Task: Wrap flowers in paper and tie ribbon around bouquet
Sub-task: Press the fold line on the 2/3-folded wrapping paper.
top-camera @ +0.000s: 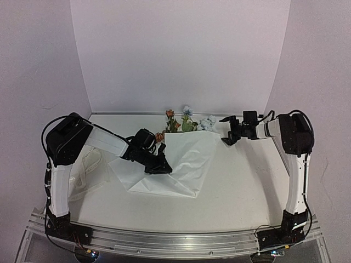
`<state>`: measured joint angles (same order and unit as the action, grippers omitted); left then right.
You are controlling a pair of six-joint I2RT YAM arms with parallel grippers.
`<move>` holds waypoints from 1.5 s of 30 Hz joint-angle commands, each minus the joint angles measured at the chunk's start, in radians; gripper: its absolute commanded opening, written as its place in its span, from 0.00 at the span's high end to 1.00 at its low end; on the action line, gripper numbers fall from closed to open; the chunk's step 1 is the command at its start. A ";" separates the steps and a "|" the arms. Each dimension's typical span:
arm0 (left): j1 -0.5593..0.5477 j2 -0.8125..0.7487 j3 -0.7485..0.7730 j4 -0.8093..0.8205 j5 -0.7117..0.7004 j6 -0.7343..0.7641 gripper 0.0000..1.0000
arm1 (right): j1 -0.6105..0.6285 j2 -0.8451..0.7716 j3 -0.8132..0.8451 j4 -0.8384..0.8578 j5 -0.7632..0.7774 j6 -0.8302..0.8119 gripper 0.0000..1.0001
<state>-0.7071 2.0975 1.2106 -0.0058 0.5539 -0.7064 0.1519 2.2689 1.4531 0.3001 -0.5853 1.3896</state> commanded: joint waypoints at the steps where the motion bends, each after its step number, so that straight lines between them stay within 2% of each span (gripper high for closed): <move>1: 0.003 -0.002 0.011 -0.107 -0.069 0.004 0.88 | -0.005 -0.057 0.105 -0.225 -0.033 -0.119 0.02; 3: 0.003 -0.002 0.012 -0.102 -0.069 0.000 0.88 | 0.002 -0.109 0.083 -0.241 -0.050 -0.133 0.02; 7: 0.003 -0.002 0.009 -0.086 -0.065 -0.009 0.88 | 0.055 -0.290 -0.090 -0.217 -0.068 -0.147 0.02; 14: 0.003 0.004 0.013 -0.080 -0.065 -0.011 0.88 | 0.297 -0.492 -0.463 -0.022 -0.039 -0.076 0.02; 19: 0.003 0.013 0.020 -0.087 -0.062 -0.003 0.89 | 0.486 -0.459 -0.593 0.190 0.011 0.018 0.02; 23: 0.003 0.024 0.032 -0.095 -0.064 0.002 0.89 | 0.546 -0.417 -0.655 0.273 0.048 0.040 0.02; 30: 0.011 0.037 0.036 -0.104 -0.079 -0.019 0.89 | 0.593 -0.421 -0.790 0.348 0.081 0.052 0.02; 45: 0.026 0.060 0.026 -0.091 -0.093 -0.054 0.90 | 0.654 -0.494 -0.927 0.363 -0.004 -0.053 0.02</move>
<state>-0.7013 2.1041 1.2312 -0.0425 0.5499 -0.7586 0.7806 1.7797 0.5573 0.7437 -0.5464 1.3711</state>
